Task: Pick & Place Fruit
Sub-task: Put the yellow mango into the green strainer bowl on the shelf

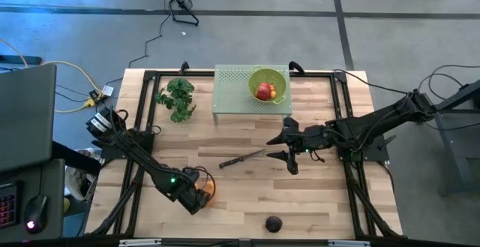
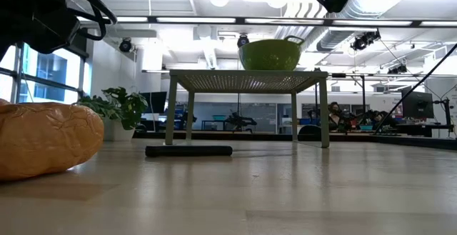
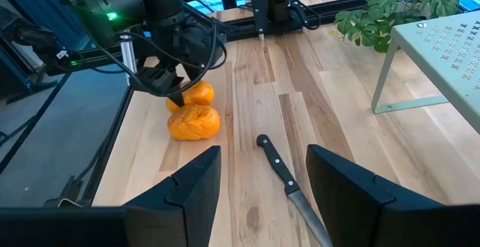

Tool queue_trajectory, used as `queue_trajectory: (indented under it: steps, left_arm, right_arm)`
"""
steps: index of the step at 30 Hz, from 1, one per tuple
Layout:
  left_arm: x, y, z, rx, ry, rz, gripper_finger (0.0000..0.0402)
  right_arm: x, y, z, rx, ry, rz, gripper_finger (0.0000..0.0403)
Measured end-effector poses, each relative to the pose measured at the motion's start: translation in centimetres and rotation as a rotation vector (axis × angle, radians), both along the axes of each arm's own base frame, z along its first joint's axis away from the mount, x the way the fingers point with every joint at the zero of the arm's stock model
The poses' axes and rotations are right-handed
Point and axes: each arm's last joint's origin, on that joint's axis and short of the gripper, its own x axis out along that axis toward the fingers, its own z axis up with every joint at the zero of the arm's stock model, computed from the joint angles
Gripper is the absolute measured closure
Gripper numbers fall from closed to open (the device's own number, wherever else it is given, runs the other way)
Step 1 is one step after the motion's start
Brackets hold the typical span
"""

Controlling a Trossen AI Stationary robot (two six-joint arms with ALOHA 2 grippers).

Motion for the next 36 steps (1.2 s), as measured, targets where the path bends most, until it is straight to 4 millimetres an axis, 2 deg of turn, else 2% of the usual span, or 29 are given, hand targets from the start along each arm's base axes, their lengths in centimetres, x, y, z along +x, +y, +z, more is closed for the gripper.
queue_trajectory:
  steps: [10, 18, 26, 36]
  left_arm:
    - [-0.1, 0.1, 0.1, 0.017, -0.007, -0.073, 0.0171]
    - [-0.6, 0.6, 0.8, 0.051, -0.011, -0.096, 0.0176]
    - [-1.5, 1.8, 2.8, 0.141, -0.074, -0.111, 0.0178]
    - [-2.1, 2.8, 5.8, 0.215, -0.249, -0.155, 0.0178]
  right_arm:
    - [0.0, 0.0, 0.0, 0.0, 0.0, 0.0, 0.0213]
    - [0.0, 0.0, 0.0, 0.0, 0.0, 0.0, 0.0213]
    - [0.0, 0.0, 0.0, -0.001, 0.002, 0.0, 0.0213]
    - [0.0, 0.0, -0.1, -0.002, 0.012, 0.003, 0.0213]
